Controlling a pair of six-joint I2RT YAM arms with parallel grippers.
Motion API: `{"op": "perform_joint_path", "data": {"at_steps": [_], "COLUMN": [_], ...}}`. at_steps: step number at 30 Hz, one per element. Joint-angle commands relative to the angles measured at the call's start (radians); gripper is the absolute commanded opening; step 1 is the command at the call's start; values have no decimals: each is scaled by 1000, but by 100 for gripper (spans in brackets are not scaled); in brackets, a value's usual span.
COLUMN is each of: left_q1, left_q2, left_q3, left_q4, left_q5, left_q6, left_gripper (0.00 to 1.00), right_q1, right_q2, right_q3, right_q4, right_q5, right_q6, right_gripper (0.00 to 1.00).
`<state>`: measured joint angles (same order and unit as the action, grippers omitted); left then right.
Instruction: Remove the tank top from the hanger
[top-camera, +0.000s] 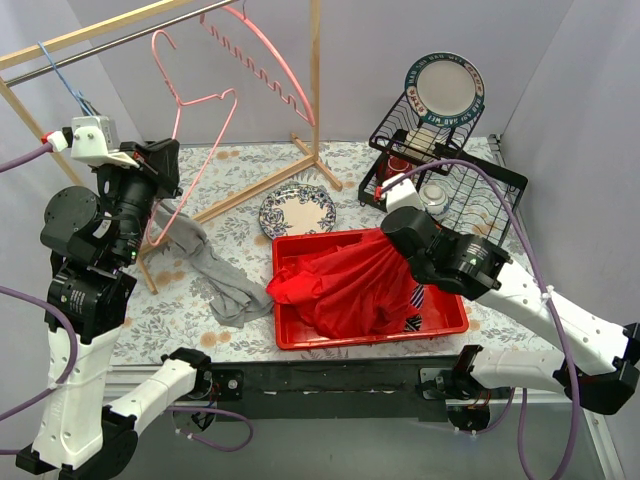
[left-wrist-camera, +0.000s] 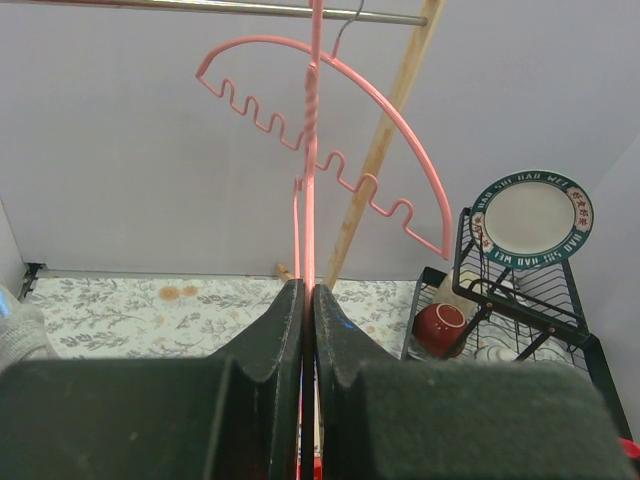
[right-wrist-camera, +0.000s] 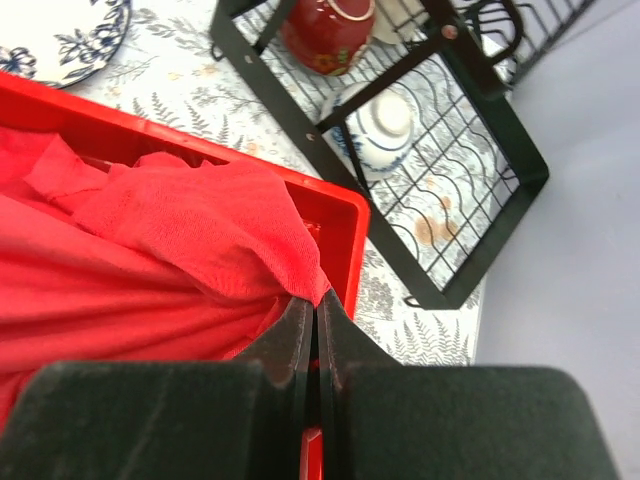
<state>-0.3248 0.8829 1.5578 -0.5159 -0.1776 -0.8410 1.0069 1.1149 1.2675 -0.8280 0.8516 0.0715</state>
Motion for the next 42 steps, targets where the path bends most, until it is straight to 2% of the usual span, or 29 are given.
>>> {"op": "perform_joint_path", "data": {"at_steps": [1,7,9,13,14,16,20,21,25,26,27,29,36,42], "left_q1": [-2,-2,-3,-3,-3,-2,-3,-2,-3,-3,-3,-3,-3,-3], "left_q2": [1,4,4,4,5,10,46,54,102,125,136,151,229,249], "left_q3": [24,4,4,-8,-19,-30,-19,-12,16,22,28,16,45,59], "left_q4": [14,24,24,24,22,7,-45,-55,-90,-90,-88,-27,134,230], "left_q5": [-17,-10,-7,9,18,33,9,4,-80,-139,-169,-236,-321,-261], "left_q6": [16,11,10,-7,-13,-33,-61,-64,-107,-116,-122,-98,0,46], "left_gripper": [0,0,0,0,0,0,0,0,0,0,0,0,0,0], "right_q1": [-8,-14,-20,-48,-62,-102,-120,-120,-120,-120,-120,-120,-120,-120], "right_q2": [-44,-12,8,28,46,80,143,137,50,13,-4,-52,-164,-207], "right_q3": [32,-118,-198,-376,-419,-493,-484,-470,-392,-357,-343,-306,-260,-241], "right_q4": [-28,85,142,401,514,579,577,545,477,458,434,414,371,371], "right_q5": [101,-35,-167,-440,-550,-603,-594,-589,-582,-580,-580,-583,-608,-592], "right_q6": [47,106,116,158,184,203,209,208,209,209,209,211,226,215], "right_gripper": [1,1,1,1,1,1,23,37,76,88,92,99,99,98]}}
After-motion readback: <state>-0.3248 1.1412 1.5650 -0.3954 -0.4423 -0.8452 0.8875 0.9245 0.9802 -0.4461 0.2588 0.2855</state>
